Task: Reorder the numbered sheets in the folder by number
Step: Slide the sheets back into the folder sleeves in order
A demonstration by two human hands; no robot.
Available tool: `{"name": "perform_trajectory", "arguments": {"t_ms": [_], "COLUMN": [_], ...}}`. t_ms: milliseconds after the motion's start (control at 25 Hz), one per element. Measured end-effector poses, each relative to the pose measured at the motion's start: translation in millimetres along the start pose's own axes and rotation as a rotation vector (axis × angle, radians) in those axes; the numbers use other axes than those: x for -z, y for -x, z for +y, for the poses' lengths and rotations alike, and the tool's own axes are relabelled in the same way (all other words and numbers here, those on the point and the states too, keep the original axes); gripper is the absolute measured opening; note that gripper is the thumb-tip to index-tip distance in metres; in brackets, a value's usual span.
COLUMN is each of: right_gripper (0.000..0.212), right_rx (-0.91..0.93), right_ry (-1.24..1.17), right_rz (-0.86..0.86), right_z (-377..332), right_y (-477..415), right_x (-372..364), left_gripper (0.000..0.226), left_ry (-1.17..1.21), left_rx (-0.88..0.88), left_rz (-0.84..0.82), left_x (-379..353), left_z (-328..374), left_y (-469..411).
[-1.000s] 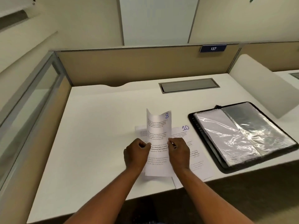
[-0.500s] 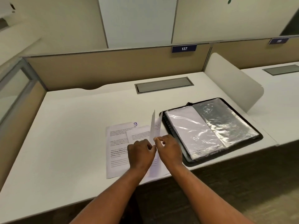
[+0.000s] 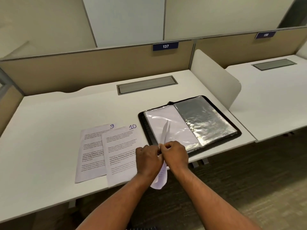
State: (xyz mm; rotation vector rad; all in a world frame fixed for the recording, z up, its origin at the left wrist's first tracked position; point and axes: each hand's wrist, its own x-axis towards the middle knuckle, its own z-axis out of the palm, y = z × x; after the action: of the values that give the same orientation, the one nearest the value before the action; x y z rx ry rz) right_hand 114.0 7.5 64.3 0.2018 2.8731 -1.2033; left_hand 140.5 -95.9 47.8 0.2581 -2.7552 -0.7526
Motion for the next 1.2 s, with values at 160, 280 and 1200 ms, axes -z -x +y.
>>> {"name": "perform_trajectory", "arguments": {"t_ms": [160, 280, 1200], "right_gripper": [0.025, 0.017, 0.013], "right_rx": [-0.009, -0.055, -0.072], "right_ry": [-0.001, -0.002, 0.253], "right_rz": [0.010, 0.041, 0.143], "right_z": [32, 50, 182], "right_y": [-11, -25, -130], "right_x": [31, 58, 191], "left_gripper": [0.019, 0.025, 0.030], "left_ry": [0.053, 0.081, -0.204], "left_rx": [-0.023, -0.123, -0.489], "left_rz": [-0.031, -0.054, -0.459], "left_x": [-26, -42, -224], "left_z": [38, 61, 171], "left_y": [5, 0, -111]}}
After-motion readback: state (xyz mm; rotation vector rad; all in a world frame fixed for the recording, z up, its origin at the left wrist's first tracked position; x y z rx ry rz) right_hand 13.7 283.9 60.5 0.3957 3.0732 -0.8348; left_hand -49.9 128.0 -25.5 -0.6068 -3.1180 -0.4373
